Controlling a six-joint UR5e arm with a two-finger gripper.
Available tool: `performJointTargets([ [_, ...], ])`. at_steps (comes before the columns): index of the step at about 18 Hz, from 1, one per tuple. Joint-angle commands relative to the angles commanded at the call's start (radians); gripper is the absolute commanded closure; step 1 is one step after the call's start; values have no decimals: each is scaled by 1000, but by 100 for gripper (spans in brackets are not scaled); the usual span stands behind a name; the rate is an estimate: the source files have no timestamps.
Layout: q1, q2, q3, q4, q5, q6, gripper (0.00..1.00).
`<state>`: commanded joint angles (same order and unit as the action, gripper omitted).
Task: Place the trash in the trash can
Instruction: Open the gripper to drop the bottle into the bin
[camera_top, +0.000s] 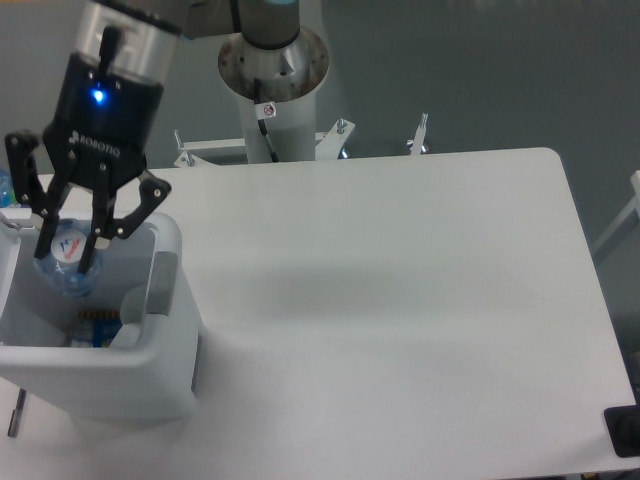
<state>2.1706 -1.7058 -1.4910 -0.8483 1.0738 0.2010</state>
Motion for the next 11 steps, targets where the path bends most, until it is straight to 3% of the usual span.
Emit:
performJointTargets([
  [5, 11, 2, -12, 2, 0, 24, 0],
  [9, 96, 8, 14, 2, 2, 28, 0],
  [11, 159, 8, 29, 2, 56, 28, 0],
])
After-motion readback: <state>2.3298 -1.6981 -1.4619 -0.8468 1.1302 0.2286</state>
